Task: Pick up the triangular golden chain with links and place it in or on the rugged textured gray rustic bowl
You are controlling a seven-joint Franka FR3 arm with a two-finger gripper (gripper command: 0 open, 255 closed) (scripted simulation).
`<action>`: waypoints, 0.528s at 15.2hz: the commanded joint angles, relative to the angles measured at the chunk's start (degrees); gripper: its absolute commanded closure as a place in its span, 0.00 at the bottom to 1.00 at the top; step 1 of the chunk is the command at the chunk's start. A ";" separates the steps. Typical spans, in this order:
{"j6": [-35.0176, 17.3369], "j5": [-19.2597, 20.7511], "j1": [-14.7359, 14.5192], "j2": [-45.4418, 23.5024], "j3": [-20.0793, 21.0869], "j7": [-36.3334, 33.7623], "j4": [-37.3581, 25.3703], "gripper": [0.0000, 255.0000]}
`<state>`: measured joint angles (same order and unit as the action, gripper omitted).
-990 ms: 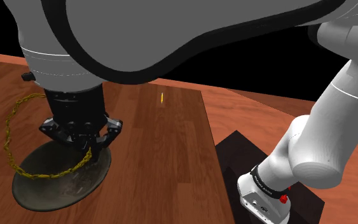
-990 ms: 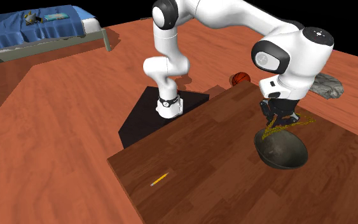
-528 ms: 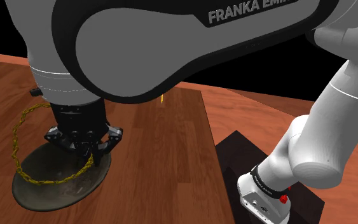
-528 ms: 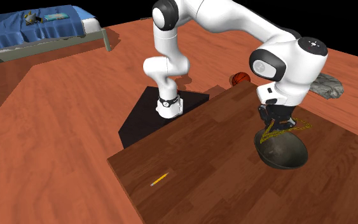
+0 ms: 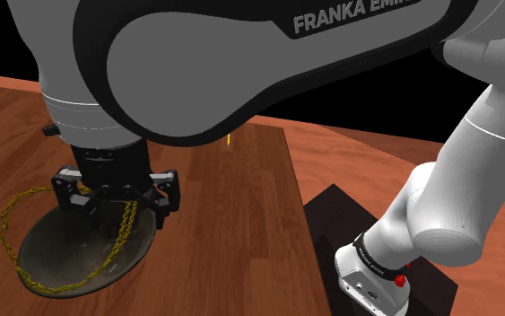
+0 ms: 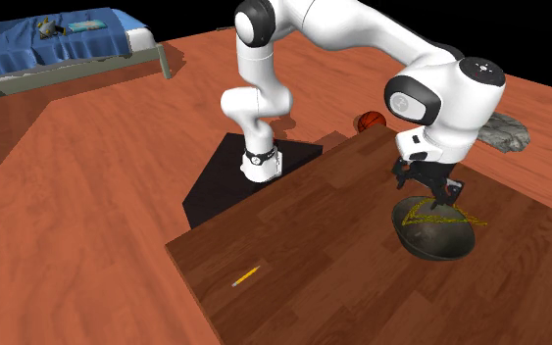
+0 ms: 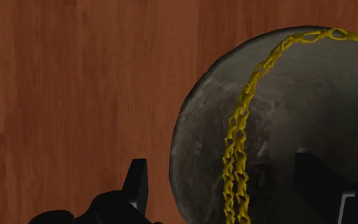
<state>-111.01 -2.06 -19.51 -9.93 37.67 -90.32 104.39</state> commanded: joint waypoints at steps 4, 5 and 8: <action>3.72 -0.39 0.30 0.70 -0.03 0.27 -3.12 0.00; 5.60 -0.50 0.41 0.91 -0.05 0.34 -4.82 0.00; 7.09 -0.56 0.48 1.02 -0.08 0.37 -6.22 0.00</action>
<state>-104.27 -2.44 -19.18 -9.17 37.63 -90.15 98.24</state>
